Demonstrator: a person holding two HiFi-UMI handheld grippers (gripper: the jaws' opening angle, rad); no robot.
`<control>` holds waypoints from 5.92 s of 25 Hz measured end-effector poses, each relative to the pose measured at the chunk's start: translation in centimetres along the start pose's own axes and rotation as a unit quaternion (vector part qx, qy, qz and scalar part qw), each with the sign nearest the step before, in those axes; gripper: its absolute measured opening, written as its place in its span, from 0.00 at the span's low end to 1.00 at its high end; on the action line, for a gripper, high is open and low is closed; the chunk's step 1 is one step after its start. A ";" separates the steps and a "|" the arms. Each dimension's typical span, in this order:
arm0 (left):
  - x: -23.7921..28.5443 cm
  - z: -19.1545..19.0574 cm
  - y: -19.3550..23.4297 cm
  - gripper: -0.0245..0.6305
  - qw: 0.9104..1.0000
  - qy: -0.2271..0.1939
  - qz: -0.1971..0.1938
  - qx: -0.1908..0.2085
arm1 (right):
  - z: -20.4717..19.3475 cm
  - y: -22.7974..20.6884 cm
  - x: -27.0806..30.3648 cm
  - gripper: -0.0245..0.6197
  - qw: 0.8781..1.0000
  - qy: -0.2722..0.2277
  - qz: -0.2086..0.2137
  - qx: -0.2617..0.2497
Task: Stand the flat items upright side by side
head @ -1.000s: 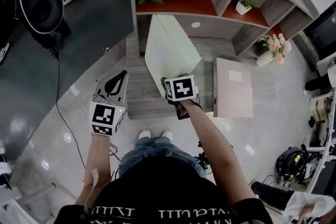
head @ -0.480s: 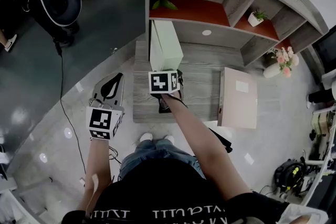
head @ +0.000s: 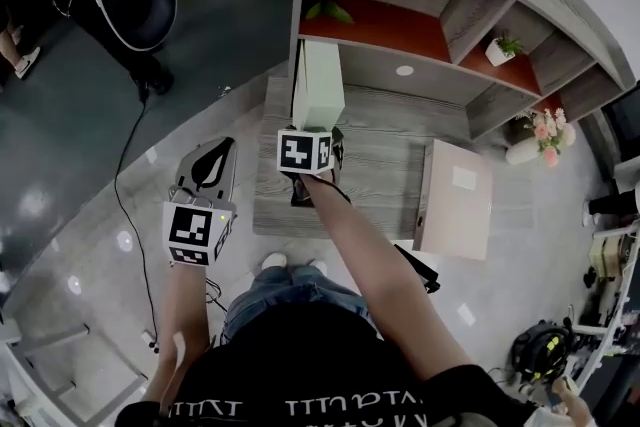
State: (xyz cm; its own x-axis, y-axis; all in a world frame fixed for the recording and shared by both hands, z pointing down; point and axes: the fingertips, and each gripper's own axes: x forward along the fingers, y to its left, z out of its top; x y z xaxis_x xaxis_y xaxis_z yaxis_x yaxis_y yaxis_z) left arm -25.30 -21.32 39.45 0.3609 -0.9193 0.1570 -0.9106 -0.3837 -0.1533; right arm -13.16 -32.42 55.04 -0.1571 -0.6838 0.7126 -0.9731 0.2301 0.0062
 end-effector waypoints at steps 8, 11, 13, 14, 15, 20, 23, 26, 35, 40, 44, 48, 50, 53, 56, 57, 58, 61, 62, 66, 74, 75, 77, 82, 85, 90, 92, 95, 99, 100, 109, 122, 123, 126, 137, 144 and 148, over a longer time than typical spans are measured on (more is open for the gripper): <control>0.5 0.2 -0.6 0.06 1.000 -0.002 -0.012 0.000 | -0.3 1.2 -1.6 0.62 0.996 -0.027 0.061 -0.065; 0.9 0.4 -1.1 0.06 1.000 -0.004 -0.024 0.000 | -0.9 1.2 -3.1 0.62 0.993 -0.018 0.087 -0.073; 1.2 0.5 -1.5 0.06 0.999 -0.006 -0.035 -0.001 | -1.1 0.7 -4.3 0.62 0.993 -0.017 0.099 -0.061; 1.5 0.6 -1.7 0.06 0.999 -0.008 -0.042 -0.001 | -1.1 0.4 -5.0 0.62 0.993 -0.017 0.103 -0.052; 1.7 0.7 -1.9 0.06 0.999 -0.010 -0.048 -0.002 | -1.1 0.0 -5.6 0.62 0.993 -0.018 0.106 -0.045; 2.8 1.3 -3.5 0.06 0.997 -0.023 -0.080 -0.002 | -0.2 -1.9 -8.7 0.62 0.990 -0.059 0.129 -0.007; 3.3 1.6 -4.5 0.06 0.995 -0.027 -0.099 -0.003 | 1.1 -3.0 -9.8 0.62 0.987 -0.108 0.114 -0.033; 3.4 1.6 -5.2 0.06 0.993 -0.030 -0.113 -0.003 | 1.8 -3.3 -11.1 0.62 0.984 -0.128 0.105 -0.060; 3.4 1.7 -6.2 0.06 0.989 -0.041 -0.141 -0.016 | 1.0 -4.6 -16.2 0.62 0.982 -0.144 0.112 -0.041; 4.0 1.7 -8.0 0.06 0.985 -0.042 -0.167 -0.016 | -0.6 -9.0 -19.2 0.61 0.982 -0.171 0.076 -0.012; 4.8 1.8 -10.3 0.06 0.983 -0.040 -0.180 -0.009 | -2.6 -14.7 -21.6 0.47 0.978 -0.199 0.036 0.041; 4.7 2.5 -12.5 0.06 0.983 -0.040 -0.177 -0.007 | -5.1 -20.3 -23.7 0.37 0.974 -0.204 0.009 0.096; 5.0 2.8 -14.1 0.06 0.983 -0.038 -0.177 -0.007 | -6.3 -23.4 -24.4 0.38 0.974 -0.199 -0.003 0.111; 6.0 3.3 -17.0 0.06 0.983 -0.034 -0.181 -0.006 | -8.3 -28.9 -24.8 0.38 0.975 -0.181 -0.033 0.121; 6.8 3.5 -19.5 0.06 0.982 -0.031 -0.187 -0.004 | -11.7 -34.0 -23.7 0.41 0.982 -0.130 -0.067 0.121; 7.0 3.5 -20.2 0.06 0.981 -0.030 -0.190 -0.001 | -13.1 -35.5 -23.1 0.44 0.983 -0.110 -0.074 0.124; 7.2 3.5 -20.9 0.06 0.981 -0.029 -0.192 0.002 | -14.4 -37.0 -22.5 0.46 0.984 -0.092 -0.081 0.128; 7.7 3.3 -22.5 0.06 0.980 -0.023 -0.199 0.011 | -17.8 -40.6 -21.3 0.51 0.984 -0.049 -0.101 0.136; 7.9 3.2 -23.0 0.06 0.979 -0.021 -0.201 0.014 | -18.6 -41.6 -21.0 0.52 0.984 -0.038 -0.106 0.136; 8.8 2.9 -24.3 0.06 0.978 -0.012 -0.207 0.022 | -21.0 -45.1 -19.5 0.56 0.983 0.005 -0.122 0.135; 10.1 2.2 -25.9 0.06 0.977 0.009 -0.209 0.035 | -24.8 -48.7 -16.8 0.56 0.984 0.076 -0.097 0.128; 10.3 2.2 -26.2 0.06 0.977 0.012 -0.210 0.036 | -25.2 -49.0 -16.5 0.56 0.984 0.084 -0.090 0.133; 10.6 2.1 -26.8 0.06 0.977 0.016 -0.212 0.038 | -26.1 -49.4 -15.9 0.56 0.982 0.105 -0.078 0.133; 10.9 1.6 -28.2 0.06 0.974 0.029 -0.218 0.052 | -27.6 -49.8 -14.6 0.59 0.978 0.135 -0.033 0.153; 11.0 1.4 -28.8 0.06 0.973 0.032 -0.222 0.059 | -28.4 -50.0 -14.3 0.60 0.966 0.148 -0.007 0.212; 11.0 1.3 -28.9 0.06 0.972 0.033 -0.227 0.058 | -28.2 -49.1 -14.3 0.56 0.958 0.153 -0.010 0.243; 11.0 1.3 -29.0 0.06 0.971 0.032 -0.231 0.056 | -28.1 -48.2 -14.1 0.56 0.954 0.158 -0.011 0.255; 10.9 1.5 -29.4 0.06 0.969 0.026 -0.240 0.054 | -28.1 -46.8 -13.9 0.56 0.948 0.164 -0.017 0.274; 10.5 1.7 -29.8 0.06 0.966 0.021 -0.252 0.057 | -27.9 -44.9 -13.6 0.56 0.942 0.162 -0.021 0.292; 10.4 1.7 -29.8 0.06 0.965 0.020 -0.255 0.057 | -27.8 -44.4 -13.6 0.56 0.941 0.161 -0.021 0.296; 9.2 1.6 -29.8 0.06 0.960 0.014 -0.276 0.051 | -27.7 -39.2 -13.4 0.56 0.929 0.160 -0.025 0.333; 7.2 0.7 -29.2 0.06 0.951 0.009 -0.306 0.043 | -29.9 -30.0 -14.4 0.56 0.853 0.167 -0.024 0.494; 7.2 0.6 -29.2 0.06 0.950 0.009 -0.309 0.042 | -30.1 -29.0 -14.4 0.56 0.845 0.172 -0.014 0.507; 7.0 0.3 -29.1 0.06 0.948 0.011 -0.316 0.040 | -30.5 -26.2 -14.4 0.56 0.824 0.175 0.016 0.539; 6.6 -1.2 -28.5 0.06 0.943 0.030 -0.326 0.059 | -30.5 -28.7 -14.1 0.61 0.795 0.040 0.121 0.593; 6.5 -2.3 -28.0 0.06 0.947 0.048 -0.309 0.071 | -30.7 -29.7 -12.0 0.65 0.765 0.020 0.165 0.622; 6.7 -2.7 -28.4 0.06 0.948 0.058 -0.304 0.071 | -30.1 -29.8 -11.2 0.65 0.773 0.020 0.173 0.610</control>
State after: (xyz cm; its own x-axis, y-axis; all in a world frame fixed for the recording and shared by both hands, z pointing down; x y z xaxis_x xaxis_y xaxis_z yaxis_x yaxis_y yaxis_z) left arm 2.48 -16.32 47.51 0.7783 -0.5123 0.3631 -0.5029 -0.8548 -0.1281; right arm 22.71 -10.75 67.99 -0.4624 -0.6998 0.5445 -0.3119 -0.4464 -0.8387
